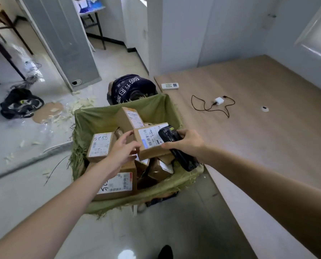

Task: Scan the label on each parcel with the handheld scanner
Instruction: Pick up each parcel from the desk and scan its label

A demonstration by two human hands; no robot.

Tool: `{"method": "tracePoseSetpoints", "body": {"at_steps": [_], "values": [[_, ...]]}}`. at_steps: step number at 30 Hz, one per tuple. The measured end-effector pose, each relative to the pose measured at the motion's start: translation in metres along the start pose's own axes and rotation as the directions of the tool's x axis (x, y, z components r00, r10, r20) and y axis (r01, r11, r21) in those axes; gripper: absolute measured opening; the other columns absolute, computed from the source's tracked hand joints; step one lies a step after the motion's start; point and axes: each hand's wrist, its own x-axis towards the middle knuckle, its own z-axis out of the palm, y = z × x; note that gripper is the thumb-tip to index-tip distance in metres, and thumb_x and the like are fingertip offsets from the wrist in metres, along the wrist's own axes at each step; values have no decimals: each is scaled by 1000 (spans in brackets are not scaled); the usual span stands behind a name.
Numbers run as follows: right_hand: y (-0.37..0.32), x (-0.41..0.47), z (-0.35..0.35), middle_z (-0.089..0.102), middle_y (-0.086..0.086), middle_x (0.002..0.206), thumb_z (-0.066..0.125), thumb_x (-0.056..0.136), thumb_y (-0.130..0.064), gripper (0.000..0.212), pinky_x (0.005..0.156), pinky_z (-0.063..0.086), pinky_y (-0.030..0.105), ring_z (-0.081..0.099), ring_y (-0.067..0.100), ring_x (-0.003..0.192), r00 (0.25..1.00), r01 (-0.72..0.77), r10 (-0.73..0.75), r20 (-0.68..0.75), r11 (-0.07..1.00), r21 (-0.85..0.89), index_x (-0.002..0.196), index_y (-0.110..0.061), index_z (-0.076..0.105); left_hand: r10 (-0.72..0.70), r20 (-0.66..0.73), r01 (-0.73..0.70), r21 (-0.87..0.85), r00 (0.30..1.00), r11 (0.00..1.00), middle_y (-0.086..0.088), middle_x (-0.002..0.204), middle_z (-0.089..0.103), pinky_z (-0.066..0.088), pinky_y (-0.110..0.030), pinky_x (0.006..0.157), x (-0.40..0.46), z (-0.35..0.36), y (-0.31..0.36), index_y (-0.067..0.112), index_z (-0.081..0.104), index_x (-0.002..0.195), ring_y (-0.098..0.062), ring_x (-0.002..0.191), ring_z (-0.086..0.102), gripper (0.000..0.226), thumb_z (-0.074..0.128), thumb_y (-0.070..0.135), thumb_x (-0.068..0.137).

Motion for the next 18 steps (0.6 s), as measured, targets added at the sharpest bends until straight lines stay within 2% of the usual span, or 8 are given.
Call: {"method": "tracePoseSetpoints", "body": {"at_steps": [3,6,8,10,14,16,18], "values": [[10,28,16,77,-3,92,94,65,-53,48,79,61,32,74,13,84,998,-24,27,48,997,-72,101,-25,76,-30,-17,31,58,999,998,0,121,66,58,-35,85,25,-5,-12,26,43,151,-18,104,67,64,63,8,92],[18,45,29,76,2,93,93,68,-51,45,75,57,32,72,18,86,992,-86,100,81,983,-159,95,-20,74,5,-60,8,220,998,975,-2,143,55,46,-27,92,45,-9,-15,22,40,154,-21,124,57,60,59,16,97],[23,50,32,75,2,92,92,68,-50,43,69,53,31,71,18,84,992,-97,112,65,976,-194,93,-20,73,37,-98,-5,306,995,952,-5,150,49,38,-29,97,53,-13,-16,20,40,154,-23,134,50,57,58,21,100],[25,50,30,75,0,90,91,68,-51,43,67,54,29,70,16,82,992,-104,115,43,973,-207,95,-23,74,80,-114,-33,369,990,929,-6,150,49,39,-33,98,56,-17,-16,20,42,151,-23,133,49,53,58,22,100],[21,33,13,75,1,91,93,66,-48,45,80,61,38,72,20,88,992,-128,127,-21,975,-181,100,-24,74,234,-46,-191,440,971,878,-1,140,54,43,-32,94,53,-15,3,19,52,143,-16,120,52,43,58,25,101],[16,15,-1,76,1,92,94,65,-48,48,82,62,38,73,20,87,989,-135,124,-79,978,-162,102,-25,74,322,-15,-279,463,947,841,0,140,54,45,-38,100,52,-11,17,22,57,138,-18,124,51,38,59,27,100],[11,-10,-19,76,1,92,94,67,-46,49,82,63,38,74,19,86,980,-149,127,-155,978,-143,106,-25,73,396,80,-382,493,915,782,2,144,53,42,-40,108,47,0,35,26,61,134,-19,132,49,35,60,29,99]]}}
